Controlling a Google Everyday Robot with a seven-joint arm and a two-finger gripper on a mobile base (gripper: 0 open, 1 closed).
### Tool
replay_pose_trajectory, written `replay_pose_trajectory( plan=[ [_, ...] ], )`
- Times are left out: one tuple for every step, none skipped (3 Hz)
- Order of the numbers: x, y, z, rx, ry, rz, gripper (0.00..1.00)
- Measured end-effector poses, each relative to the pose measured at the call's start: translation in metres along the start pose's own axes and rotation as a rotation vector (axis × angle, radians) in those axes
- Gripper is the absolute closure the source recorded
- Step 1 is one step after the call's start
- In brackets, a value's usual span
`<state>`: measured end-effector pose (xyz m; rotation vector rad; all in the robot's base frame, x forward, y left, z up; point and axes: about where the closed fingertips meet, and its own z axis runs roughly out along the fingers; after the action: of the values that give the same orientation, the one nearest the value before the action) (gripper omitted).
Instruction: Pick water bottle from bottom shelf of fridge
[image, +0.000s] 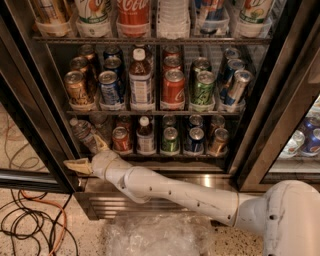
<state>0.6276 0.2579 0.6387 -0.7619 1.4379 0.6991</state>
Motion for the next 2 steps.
replay_pose_trajectory(
  plan=[
    [0.012,-0.025,0.001,0.040,0.045,-0.089,0.16],
    [0.032,-0.063,-0.002,0.105,0.099,-0.166,0.16]
  ],
)
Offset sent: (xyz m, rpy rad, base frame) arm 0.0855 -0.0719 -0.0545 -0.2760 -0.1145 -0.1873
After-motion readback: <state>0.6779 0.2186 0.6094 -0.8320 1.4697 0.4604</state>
